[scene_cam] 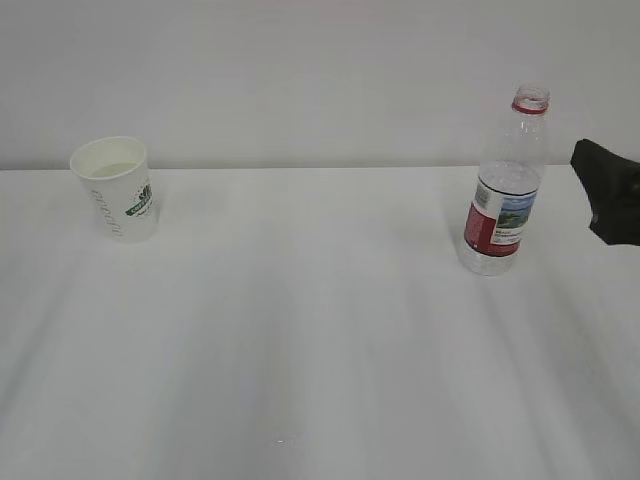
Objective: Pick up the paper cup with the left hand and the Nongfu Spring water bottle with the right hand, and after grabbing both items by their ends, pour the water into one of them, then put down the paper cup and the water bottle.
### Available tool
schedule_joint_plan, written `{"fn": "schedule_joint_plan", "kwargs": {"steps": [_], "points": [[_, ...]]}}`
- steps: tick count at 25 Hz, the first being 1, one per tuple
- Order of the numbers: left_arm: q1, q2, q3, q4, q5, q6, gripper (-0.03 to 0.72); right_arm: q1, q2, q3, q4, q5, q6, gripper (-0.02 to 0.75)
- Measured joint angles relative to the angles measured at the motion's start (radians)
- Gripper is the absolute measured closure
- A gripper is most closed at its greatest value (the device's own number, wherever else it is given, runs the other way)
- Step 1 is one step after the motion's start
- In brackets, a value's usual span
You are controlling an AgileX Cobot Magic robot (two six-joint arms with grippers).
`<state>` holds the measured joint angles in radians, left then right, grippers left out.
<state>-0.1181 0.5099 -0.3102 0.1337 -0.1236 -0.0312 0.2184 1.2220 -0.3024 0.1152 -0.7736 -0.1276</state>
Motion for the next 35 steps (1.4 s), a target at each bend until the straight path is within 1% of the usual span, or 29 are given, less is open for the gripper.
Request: {"fn": "schedule_joint_plan", "kwargs": {"steps": [4,7,13,18,23,29,33,35], "points": [[0.000,-0.102,0.000,-0.004,0.105,0.000,0.111,0.000,-0.089,0.002,0.000,0.106,-0.009,0.113],[0.000,-0.152,-0.011,-0.010,0.221,0.001,0.112,0.000,-0.167,0.004,-0.008,0.205,-0.012,0.122],[0.000,-0.191,-0.111,-0.047,0.421,0.001,0.117,0.000,-0.352,0.005,-0.012,0.428,-0.038,0.133],[0.000,-0.191,-0.205,-0.051,0.560,0.001,0.118,0.000,-0.497,0.009,-0.017,0.613,-0.077,0.141],[0.000,-0.192,-0.273,-0.053,0.681,0.002,0.118,0.000,-0.620,0.010,-0.017,0.758,-0.087,0.141],[0.000,-0.224,-0.286,-0.057,0.809,0.031,0.119,0.000,-0.712,-0.049,-0.017,1.002,-0.083,0.142],[0.000,-0.274,-0.286,-0.068,0.881,0.041,0.119,0.000,-0.734,-0.105,-0.019,1.157,-0.041,0.143],[0.000,-0.299,-0.288,-0.076,0.924,0.050,0.120,0.000,-0.743,-0.126,-0.037,1.233,-0.028,0.143]]}}
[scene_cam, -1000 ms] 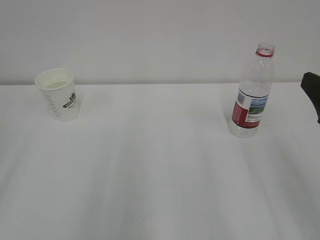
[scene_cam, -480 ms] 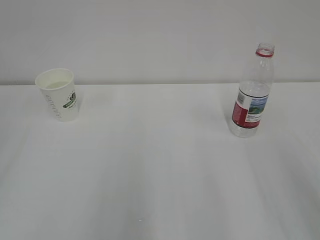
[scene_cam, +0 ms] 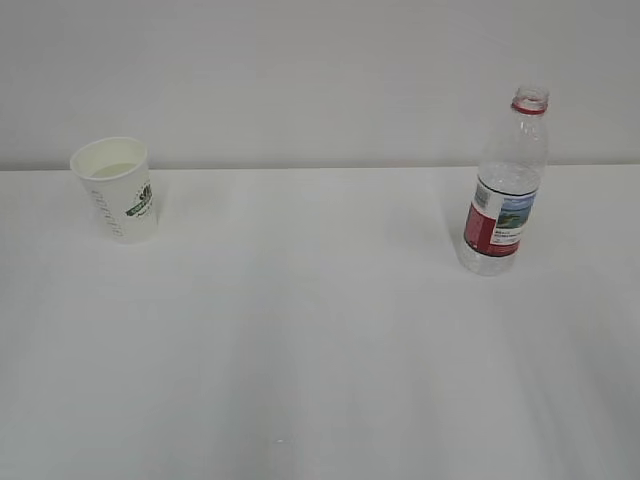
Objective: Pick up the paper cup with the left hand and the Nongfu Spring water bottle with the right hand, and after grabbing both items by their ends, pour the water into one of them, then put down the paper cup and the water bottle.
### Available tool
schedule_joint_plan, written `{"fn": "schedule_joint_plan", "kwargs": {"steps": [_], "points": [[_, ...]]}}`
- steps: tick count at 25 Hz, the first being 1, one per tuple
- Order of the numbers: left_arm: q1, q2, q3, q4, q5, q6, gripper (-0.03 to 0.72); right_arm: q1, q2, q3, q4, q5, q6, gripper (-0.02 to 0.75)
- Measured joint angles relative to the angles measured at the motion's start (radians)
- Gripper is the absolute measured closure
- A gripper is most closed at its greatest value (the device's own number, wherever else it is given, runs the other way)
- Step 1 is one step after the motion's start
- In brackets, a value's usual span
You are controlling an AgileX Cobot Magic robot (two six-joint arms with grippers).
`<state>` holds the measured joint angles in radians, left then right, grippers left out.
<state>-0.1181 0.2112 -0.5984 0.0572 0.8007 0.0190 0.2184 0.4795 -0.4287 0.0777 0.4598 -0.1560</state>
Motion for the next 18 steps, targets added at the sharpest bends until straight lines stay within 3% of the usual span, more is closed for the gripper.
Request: {"fn": "schedule_joint_plan", "kwargs": {"steps": [8,18], "points": [[0.000,-0.052,-0.002,-0.081,0.137,0.074,0.120,0.000,-0.050,-0.112,-0.142,0.323,0.129,0.143],[0.000,-0.052,-0.002,-0.143,0.258,0.080,0.139,0.000,-0.204,-0.138,-0.184,0.593,0.145,0.143]]}}
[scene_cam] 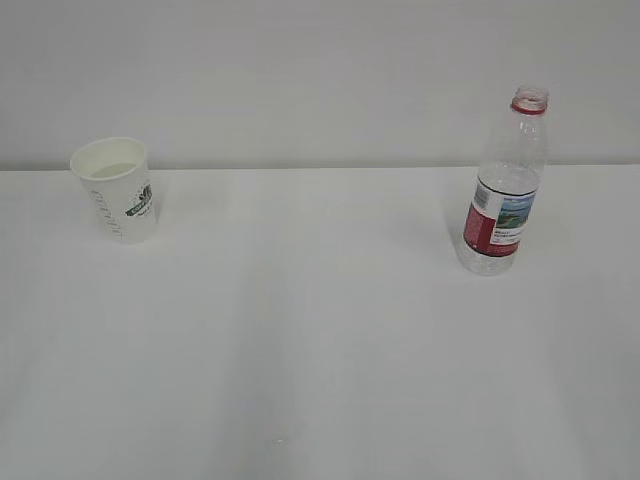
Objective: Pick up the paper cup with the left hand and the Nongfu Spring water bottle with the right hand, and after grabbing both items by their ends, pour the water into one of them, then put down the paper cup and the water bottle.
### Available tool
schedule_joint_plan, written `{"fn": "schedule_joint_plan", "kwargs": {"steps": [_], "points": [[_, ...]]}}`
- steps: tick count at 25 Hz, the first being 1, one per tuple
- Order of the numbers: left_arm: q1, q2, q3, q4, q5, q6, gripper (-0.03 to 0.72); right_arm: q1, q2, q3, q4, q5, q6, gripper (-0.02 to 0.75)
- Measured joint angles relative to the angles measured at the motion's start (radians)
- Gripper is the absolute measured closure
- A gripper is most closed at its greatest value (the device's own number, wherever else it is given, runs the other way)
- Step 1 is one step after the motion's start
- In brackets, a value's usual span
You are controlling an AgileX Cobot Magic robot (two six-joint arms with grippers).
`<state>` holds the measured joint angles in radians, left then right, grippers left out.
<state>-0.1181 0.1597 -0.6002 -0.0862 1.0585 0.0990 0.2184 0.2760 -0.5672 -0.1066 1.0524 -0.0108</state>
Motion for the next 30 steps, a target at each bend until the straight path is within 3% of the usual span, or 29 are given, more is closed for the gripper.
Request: {"fn": "schedule_joint_plan", "kwargs": {"steps": [11,19,30], "points": [[0.000,-0.015,0.055,-0.019,0.020,0.000,0.160,0.000,-0.129,0.042,0.000,0.120,0.036,0.144],[0.000,-0.155,0.067,-0.031,0.032,0.002,0.169,0.000,-0.236,0.061,-0.004,0.114,0.039,0.147],[0.000,-0.157,0.073,-0.034,0.040,0.002,0.204,0.000,-0.291,0.066,-0.006,0.108,0.041,0.148]]}}
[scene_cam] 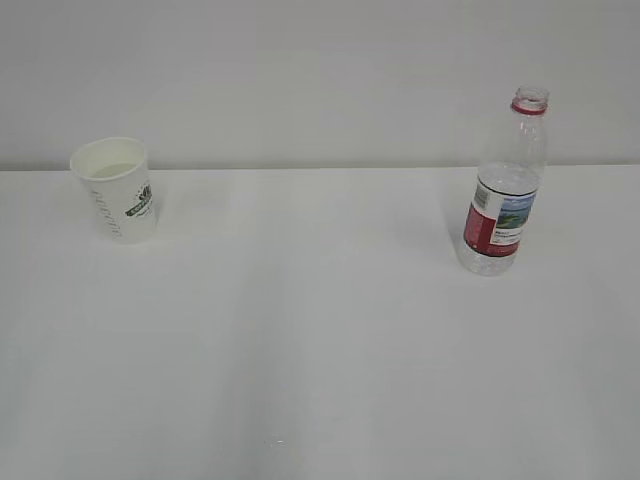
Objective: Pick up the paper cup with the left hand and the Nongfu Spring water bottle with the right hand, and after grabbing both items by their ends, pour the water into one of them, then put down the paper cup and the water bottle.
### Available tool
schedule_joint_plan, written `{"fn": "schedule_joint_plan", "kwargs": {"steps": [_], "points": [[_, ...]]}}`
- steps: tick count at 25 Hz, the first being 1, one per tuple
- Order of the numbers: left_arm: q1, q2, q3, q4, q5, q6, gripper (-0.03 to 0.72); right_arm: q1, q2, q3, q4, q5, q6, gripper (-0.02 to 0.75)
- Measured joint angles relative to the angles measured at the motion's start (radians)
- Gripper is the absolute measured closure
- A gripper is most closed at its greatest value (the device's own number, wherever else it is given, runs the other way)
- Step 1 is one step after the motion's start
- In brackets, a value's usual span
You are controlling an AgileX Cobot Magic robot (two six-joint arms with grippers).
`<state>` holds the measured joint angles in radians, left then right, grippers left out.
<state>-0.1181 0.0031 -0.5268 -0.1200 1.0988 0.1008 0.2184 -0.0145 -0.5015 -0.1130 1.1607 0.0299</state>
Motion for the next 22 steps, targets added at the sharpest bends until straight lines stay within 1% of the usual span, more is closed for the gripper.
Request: {"fn": "schedule_joint_plan", "kwargs": {"steps": [22], "points": [[0.000,0.000,0.000,-0.001,0.000,0.000,0.213,0.000,0.000,0.005,-0.004,-0.004,-0.014,0.148]]}}
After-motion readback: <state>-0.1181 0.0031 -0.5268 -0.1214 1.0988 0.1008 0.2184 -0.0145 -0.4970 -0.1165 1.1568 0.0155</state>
